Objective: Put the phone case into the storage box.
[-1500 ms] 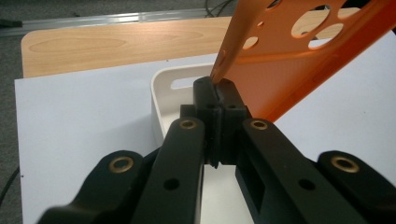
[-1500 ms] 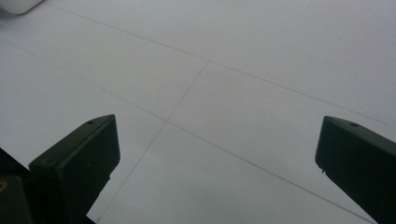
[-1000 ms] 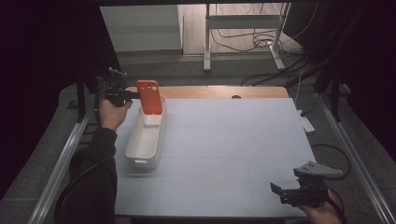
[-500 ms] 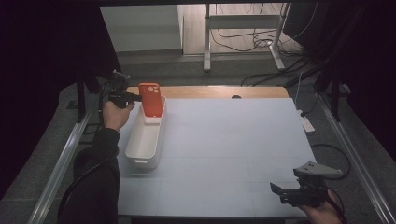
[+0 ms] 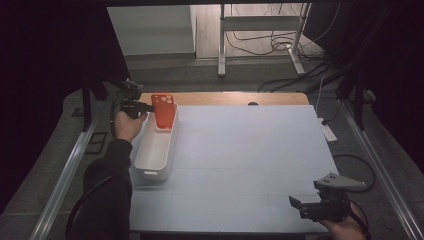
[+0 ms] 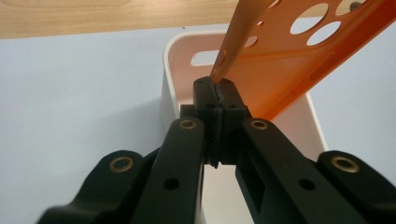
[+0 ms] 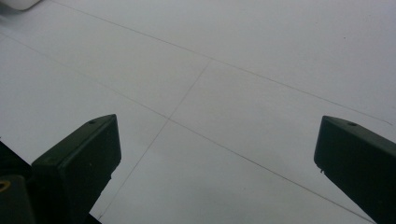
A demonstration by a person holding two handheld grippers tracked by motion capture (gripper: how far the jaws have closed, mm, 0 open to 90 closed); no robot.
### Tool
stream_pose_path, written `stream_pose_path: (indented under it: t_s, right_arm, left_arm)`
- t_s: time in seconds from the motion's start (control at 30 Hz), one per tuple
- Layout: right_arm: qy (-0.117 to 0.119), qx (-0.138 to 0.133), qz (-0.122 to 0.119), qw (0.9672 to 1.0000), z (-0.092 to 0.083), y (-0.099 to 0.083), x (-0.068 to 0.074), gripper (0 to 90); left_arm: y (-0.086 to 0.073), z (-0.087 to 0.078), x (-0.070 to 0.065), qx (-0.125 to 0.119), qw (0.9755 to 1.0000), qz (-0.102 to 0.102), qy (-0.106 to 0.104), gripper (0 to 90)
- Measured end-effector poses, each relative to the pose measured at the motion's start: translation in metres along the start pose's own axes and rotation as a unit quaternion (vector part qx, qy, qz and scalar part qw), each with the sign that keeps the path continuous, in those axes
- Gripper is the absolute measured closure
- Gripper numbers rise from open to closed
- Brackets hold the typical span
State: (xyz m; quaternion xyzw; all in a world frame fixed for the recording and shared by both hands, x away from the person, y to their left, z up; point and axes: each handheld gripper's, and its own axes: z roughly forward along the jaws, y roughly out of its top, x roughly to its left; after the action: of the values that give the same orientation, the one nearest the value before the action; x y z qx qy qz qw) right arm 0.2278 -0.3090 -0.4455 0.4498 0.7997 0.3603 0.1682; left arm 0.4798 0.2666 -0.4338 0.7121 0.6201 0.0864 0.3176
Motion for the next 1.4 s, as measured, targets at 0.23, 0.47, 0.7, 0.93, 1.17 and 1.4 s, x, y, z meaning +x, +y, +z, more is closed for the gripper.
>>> stream_pose_path:
  t_s: [0.23, 0.47, 0.7, 0.93, 1.17, 1.4]
  right_arm:
    - [0.001, -0.001, -0.001, 1.0000, 0.000, 0.000, 0.000, 0.2]
    - [0.001, -0.002, -0.001, 1.0000, -0.001, 0.000, 0.000, 0.3]
    - [0.001, -0.004, -0.002, 1.0000, -0.001, 0.000, 0.000, 0.3]
    - [0.001, -0.004, -0.002, 1.0000, -0.001, 0.000, 0.001, 0.3]
    - [0.000, -0.004, -0.005, 1.0000, -0.001, 0.000, 0.001, 0.4]
    - [0.000, -0.003, -0.004, 1.0000, -0.001, 0.000, 0.001, 0.4]
  left_arm:
    - [-0.001, 0.009, 0.002, 0.009, 0.9999, -0.003, 0.007, 89.5]
    - [-0.002, 0.016, 0.004, 0.010, 0.9999, -0.010, 0.007, 89.3]
    - [-0.002, 0.019, 0.004, -0.002, 0.9999, -0.010, 0.003, 84.3]
    - [-0.002, 0.015, -0.001, -0.027, 0.9996, 0.012, -0.004, 66.6]
    - [-0.008, 0.012, -0.003, -0.046, 0.9982, 0.037, -0.010, 45.9]
    - [-0.015, 0.008, -0.006, -0.067, 0.9953, 0.065, -0.026, 31.2]
